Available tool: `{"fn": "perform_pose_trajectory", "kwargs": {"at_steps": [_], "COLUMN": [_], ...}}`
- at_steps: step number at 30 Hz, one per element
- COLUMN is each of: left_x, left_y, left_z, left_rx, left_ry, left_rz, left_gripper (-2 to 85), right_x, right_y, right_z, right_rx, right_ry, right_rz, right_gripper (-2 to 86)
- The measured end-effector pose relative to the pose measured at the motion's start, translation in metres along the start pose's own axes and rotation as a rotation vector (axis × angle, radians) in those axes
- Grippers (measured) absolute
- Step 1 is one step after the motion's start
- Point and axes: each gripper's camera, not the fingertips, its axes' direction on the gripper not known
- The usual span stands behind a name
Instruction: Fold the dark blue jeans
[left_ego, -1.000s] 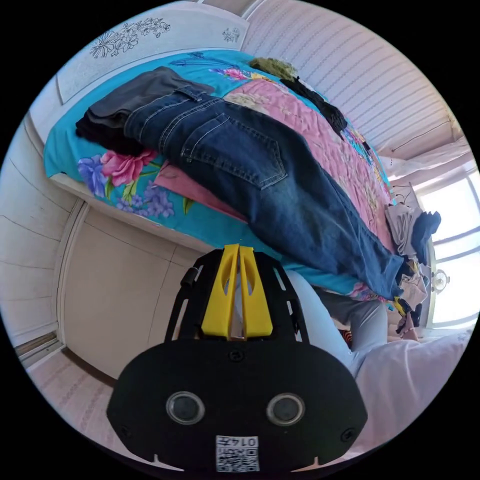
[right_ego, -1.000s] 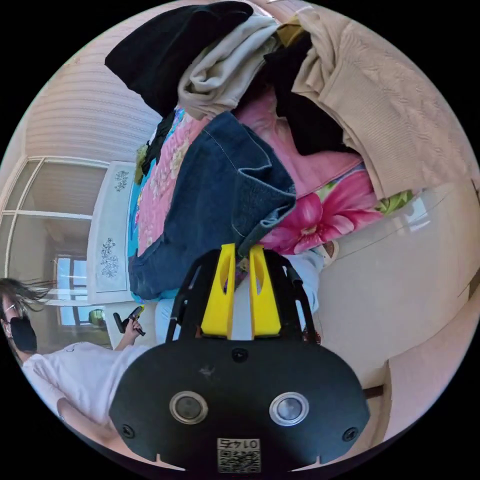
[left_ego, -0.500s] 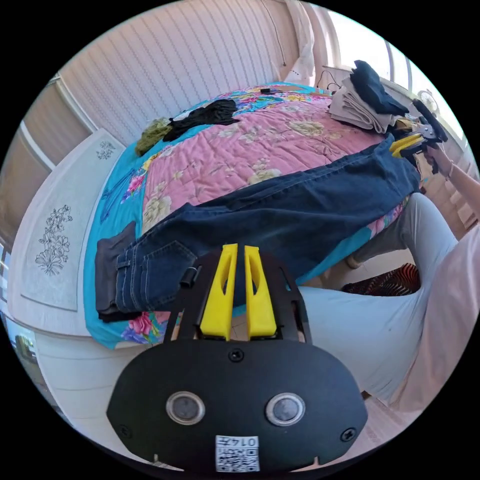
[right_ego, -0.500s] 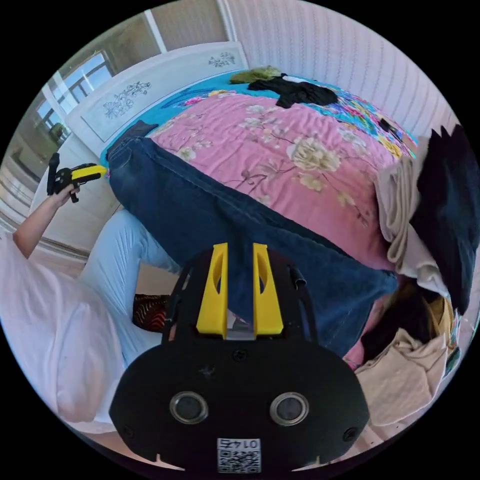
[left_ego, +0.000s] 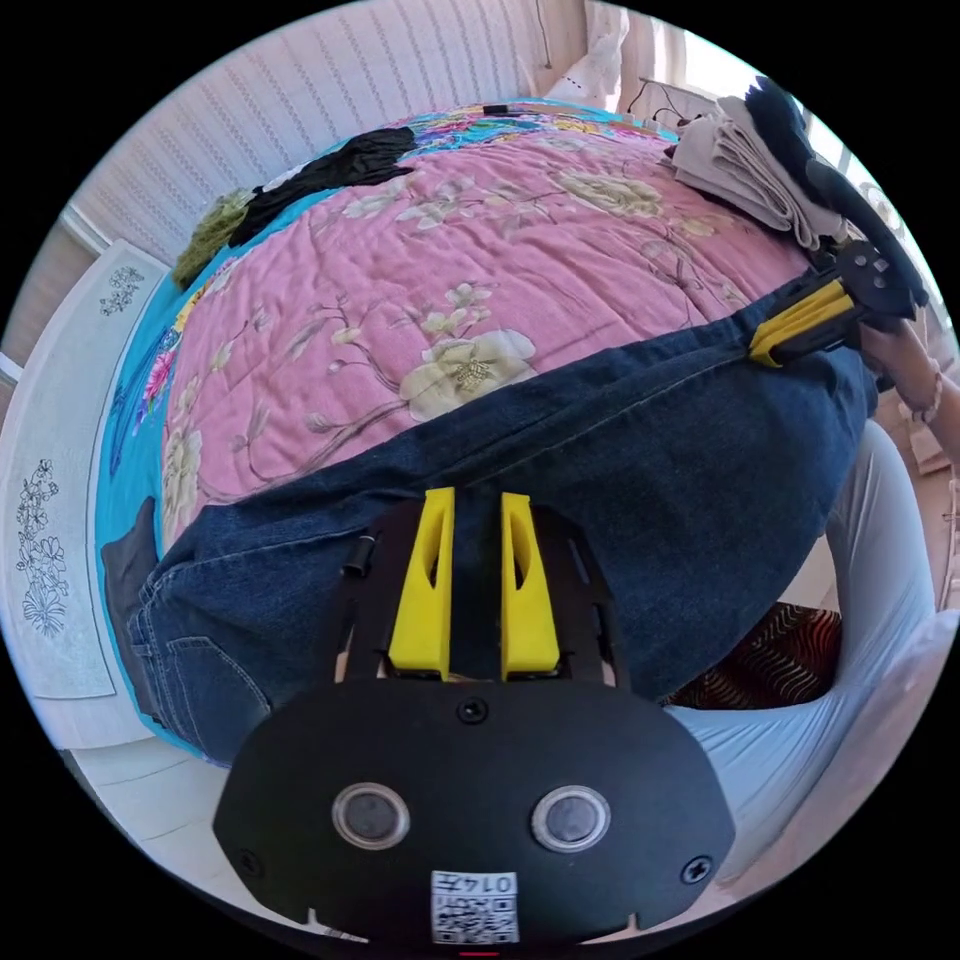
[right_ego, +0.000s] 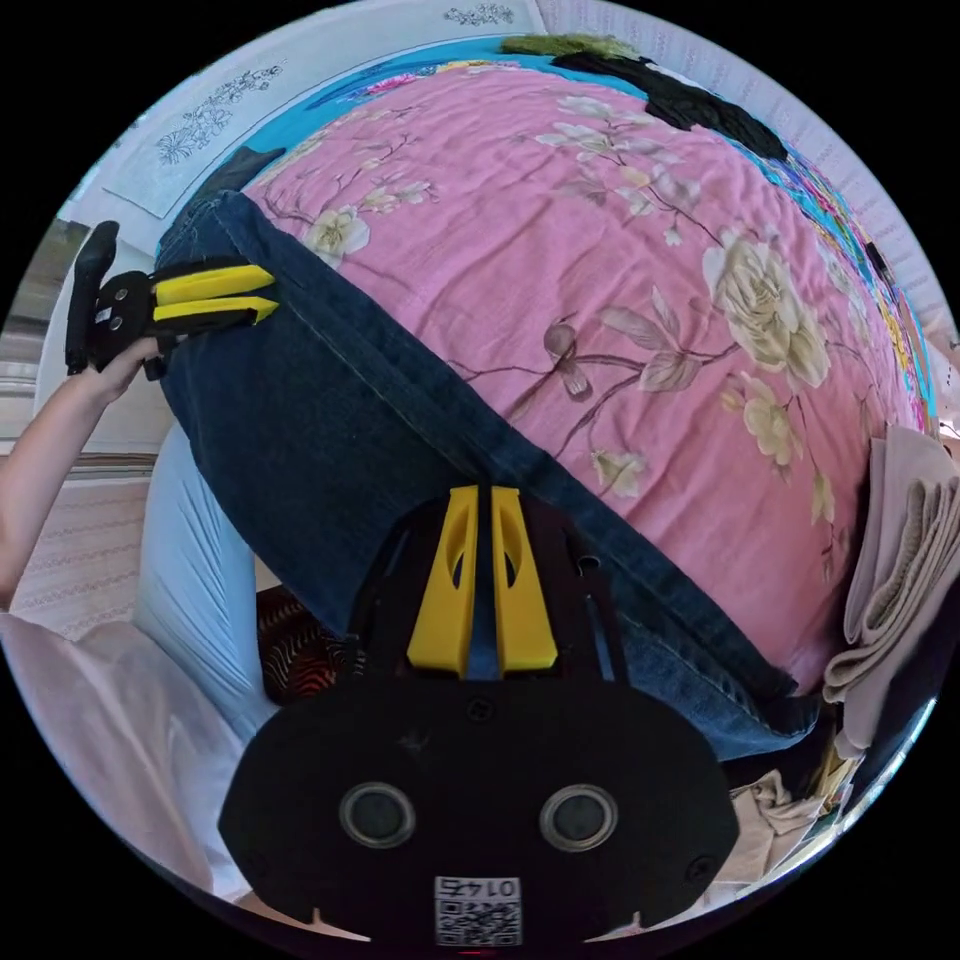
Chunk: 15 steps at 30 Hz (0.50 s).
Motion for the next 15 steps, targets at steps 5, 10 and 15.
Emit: {"fn": "perform_pose_trajectory", "kwargs": {"at_steps": [5, 10, 15], "left_x": [0.0, -0.004, 0.009], "left_y": [0.002, -0.016, -0.012], "left_z": [-0.02, -0.028, 0.03], "left_rx": [0.05, 0.112, 0.015], "left_ry": [0.038, 0.016, -0.034], "left_rz": [-0.017, -0.022, -0.009], "left_gripper": [-0.7, -1.0, -1.0], "right_x": [-0.009, 0.0, 0.025], "right_y": [0.016, 0.025, 0.03], "right_z": [-0.038, -0.071, -0.013], "right_rx": [0.083, 0.125, -0.01], "right_ry": [0.044, 0.065, -0.019], "right_rz": [-0.043, -0.038, 0.049], "right_gripper": [0.3, 0.1, 0.3]}}
